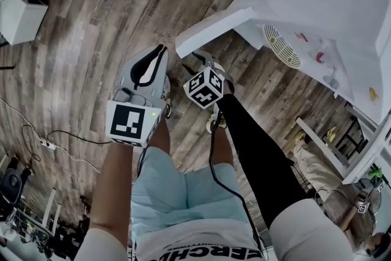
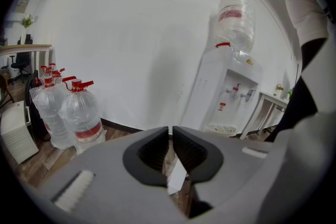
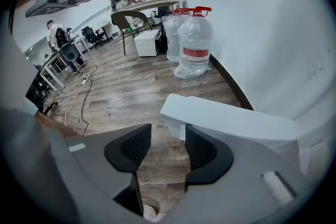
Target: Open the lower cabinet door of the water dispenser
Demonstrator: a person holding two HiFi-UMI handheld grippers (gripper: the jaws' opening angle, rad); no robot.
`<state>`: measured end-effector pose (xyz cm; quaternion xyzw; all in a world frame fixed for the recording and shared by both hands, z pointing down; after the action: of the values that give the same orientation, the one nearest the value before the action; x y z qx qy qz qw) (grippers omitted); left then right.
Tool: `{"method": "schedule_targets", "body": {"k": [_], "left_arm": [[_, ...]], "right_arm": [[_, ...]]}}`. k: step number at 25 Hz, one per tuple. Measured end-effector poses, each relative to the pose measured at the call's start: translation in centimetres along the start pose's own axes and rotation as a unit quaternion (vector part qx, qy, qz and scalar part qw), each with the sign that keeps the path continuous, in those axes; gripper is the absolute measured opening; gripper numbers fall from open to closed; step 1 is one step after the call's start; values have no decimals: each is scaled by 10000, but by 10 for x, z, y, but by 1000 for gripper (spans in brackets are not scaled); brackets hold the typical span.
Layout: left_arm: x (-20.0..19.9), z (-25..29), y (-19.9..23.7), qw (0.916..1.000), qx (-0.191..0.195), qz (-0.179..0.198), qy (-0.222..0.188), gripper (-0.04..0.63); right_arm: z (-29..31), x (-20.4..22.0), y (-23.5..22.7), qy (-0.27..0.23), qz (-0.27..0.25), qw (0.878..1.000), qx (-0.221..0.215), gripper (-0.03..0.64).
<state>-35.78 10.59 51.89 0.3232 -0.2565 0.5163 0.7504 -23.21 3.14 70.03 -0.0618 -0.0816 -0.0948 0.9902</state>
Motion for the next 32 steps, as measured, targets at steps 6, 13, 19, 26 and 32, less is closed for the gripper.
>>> {"method": "schedule_targets", "body": {"k": [6, 13, 19, 26, 32], "left_arm": [[-9, 6, 14, 9998, 24, -149, 124, 57], [-20, 14, 27, 9999, 32, -131, 100, 57], [-25, 20, 48, 9999, -74, -23, -103, 57], [-24, 20, 68, 9998, -150, -138, -70, 57], [-20, 17, 80, 9996, -201, -206, -47, 57]], "right_arm": [[5, -17, -11, 17, -47, 10000, 23, 198], [4, -33, -26, -7, -67, 9999, 107, 198], [4, -54, -38, -119, -27, 9997, 214, 198], [4, -75, -50, -179, 5, 9993, 325, 198], [4, -89, -59, -196, 16, 9990, 398, 198]]}}
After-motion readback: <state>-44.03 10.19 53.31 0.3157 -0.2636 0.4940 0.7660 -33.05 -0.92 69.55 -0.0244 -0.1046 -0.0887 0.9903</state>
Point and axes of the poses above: the fingertips, and each gripper's own axes: z forward along the fingers, y to its left, x out of its underside, the point moved 8 cm from there along -z, backward along the fingers, and after that the axes turned 15 degrees about y, right-handed, at the moved point
